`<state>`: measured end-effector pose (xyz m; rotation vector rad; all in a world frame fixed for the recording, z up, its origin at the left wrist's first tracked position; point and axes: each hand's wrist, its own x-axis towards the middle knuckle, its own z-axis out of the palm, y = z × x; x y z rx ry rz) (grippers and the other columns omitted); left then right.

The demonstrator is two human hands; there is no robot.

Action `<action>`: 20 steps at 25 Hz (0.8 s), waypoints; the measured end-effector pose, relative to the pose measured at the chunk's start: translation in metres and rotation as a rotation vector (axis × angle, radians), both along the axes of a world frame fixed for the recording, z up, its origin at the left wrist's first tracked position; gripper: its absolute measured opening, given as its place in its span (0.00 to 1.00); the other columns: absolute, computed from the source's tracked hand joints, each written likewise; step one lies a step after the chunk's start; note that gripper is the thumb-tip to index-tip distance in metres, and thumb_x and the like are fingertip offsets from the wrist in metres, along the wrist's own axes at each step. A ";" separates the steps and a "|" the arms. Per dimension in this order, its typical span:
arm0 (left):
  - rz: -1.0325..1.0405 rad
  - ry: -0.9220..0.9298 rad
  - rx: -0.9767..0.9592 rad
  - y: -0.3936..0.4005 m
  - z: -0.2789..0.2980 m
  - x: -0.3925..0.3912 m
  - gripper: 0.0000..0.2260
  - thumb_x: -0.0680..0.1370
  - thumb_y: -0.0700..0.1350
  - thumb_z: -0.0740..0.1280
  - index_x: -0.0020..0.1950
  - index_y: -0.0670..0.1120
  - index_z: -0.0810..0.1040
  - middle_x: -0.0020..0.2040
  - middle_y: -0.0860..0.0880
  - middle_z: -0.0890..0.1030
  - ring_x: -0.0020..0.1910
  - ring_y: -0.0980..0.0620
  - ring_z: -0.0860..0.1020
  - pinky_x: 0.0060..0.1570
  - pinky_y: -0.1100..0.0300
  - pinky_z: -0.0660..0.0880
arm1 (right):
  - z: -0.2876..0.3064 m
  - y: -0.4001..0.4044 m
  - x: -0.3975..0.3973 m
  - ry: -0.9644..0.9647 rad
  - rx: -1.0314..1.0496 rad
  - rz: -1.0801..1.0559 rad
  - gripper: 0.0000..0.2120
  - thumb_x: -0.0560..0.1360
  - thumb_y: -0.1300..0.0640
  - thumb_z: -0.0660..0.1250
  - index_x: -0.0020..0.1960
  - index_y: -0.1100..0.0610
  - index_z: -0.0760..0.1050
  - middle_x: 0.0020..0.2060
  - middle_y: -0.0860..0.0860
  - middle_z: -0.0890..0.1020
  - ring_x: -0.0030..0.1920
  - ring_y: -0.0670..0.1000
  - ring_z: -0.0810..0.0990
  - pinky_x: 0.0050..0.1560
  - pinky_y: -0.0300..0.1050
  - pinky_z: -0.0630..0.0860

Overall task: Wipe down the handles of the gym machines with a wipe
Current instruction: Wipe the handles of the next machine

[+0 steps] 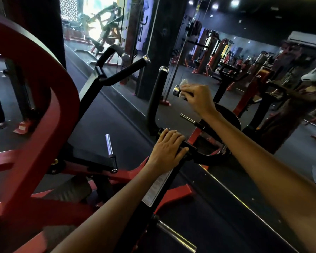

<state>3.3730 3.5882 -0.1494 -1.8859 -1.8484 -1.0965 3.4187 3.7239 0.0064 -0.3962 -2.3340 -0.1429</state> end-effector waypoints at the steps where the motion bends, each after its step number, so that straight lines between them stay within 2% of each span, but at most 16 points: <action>1: -0.017 0.008 -0.004 0.000 0.000 -0.001 0.22 0.80 0.56 0.51 0.62 0.44 0.76 0.60 0.47 0.77 0.65 0.46 0.71 0.73 0.51 0.51 | 0.003 -0.001 -0.004 -0.004 -0.010 -0.004 0.07 0.73 0.64 0.68 0.50 0.65 0.81 0.45 0.58 0.84 0.45 0.53 0.83 0.51 0.34 0.72; 5: -0.030 0.032 -0.029 -0.001 0.001 -0.013 0.29 0.79 0.64 0.49 0.67 0.46 0.73 0.65 0.46 0.74 0.68 0.45 0.69 0.72 0.47 0.57 | 0.023 -0.003 -0.031 0.065 -0.149 0.049 0.10 0.74 0.61 0.68 0.51 0.66 0.80 0.42 0.60 0.84 0.40 0.51 0.82 0.42 0.26 0.73; 7: 0.057 -0.017 -0.051 -0.003 0.002 -0.028 0.34 0.76 0.69 0.49 0.69 0.46 0.70 0.69 0.44 0.71 0.71 0.44 0.66 0.73 0.47 0.55 | 0.030 0.001 -0.058 0.026 -0.170 0.080 0.10 0.75 0.62 0.67 0.53 0.66 0.79 0.44 0.60 0.84 0.42 0.49 0.80 0.45 0.32 0.76; 9: 0.067 0.020 -0.054 -0.004 0.001 -0.044 0.37 0.75 0.71 0.46 0.67 0.46 0.72 0.65 0.45 0.74 0.69 0.44 0.68 0.72 0.51 0.54 | 0.031 0.009 -0.090 -0.036 -0.108 0.081 0.08 0.75 0.62 0.68 0.51 0.65 0.81 0.46 0.58 0.82 0.45 0.45 0.76 0.50 0.35 0.75; 11: 0.048 0.043 -0.013 -0.003 -0.001 -0.051 0.35 0.76 0.71 0.46 0.64 0.45 0.74 0.59 0.46 0.76 0.64 0.46 0.71 0.71 0.55 0.54 | 0.033 0.018 -0.115 -0.064 -0.091 -0.014 0.06 0.75 0.62 0.67 0.47 0.64 0.81 0.47 0.55 0.77 0.45 0.45 0.74 0.48 0.34 0.74; 14: 0.034 0.005 0.037 0.001 -0.006 -0.050 0.31 0.77 0.69 0.50 0.63 0.46 0.74 0.58 0.48 0.76 0.63 0.48 0.70 0.71 0.57 0.52 | 0.026 0.024 -0.129 -0.154 0.001 -0.203 0.07 0.76 0.61 0.64 0.44 0.64 0.79 0.49 0.54 0.76 0.47 0.49 0.77 0.43 0.35 0.71; 15: 0.035 0.001 0.056 0.002 -0.009 -0.049 0.30 0.77 0.68 0.51 0.63 0.46 0.73 0.58 0.48 0.76 0.63 0.49 0.70 0.71 0.56 0.51 | 0.020 0.021 -0.129 -0.188 0.028 -0.218 0.07 0.76 0.61 0.64 0.44 0.63 0.79 0.48 0.55 0.77 0.46 0.49 0.77 0.43 0.36 0.70; 18: 0.032 -0.001 0.091 0.004 -0.012 -0.050 0.28 0.76 0.67 0.54 0.63 0.47 0.72 0.58 0.48 0.75 0.63 0.49 0.69 0.72 0.54 0.53 | 0.009 0.008 -0.126 -0.329 -0.008 -0.175 0.04 0.73 0.65 0.66 0.43 0.63 0.79 0.47 0.55 0.79 0.44 0.51 0.79 0.45 0.43 0.77; 20: 0.027 -0.009 0.104 0.006 -0.013 -0.050 0.28 0.76 0.67 0.54 0.63 0.47 0.72 0.59 0.48 0.76 0.63 0.48 0.70 0.71 0.53 0.55 | 0.022 0.008 -0.123 -0.376 -0.109 -0.176 0.03 0.72 0.66 0.66 0.44 0.62 0.79 0.46 0.54 0.78 0.45 0.51 0.79 0.44 0.41 0.76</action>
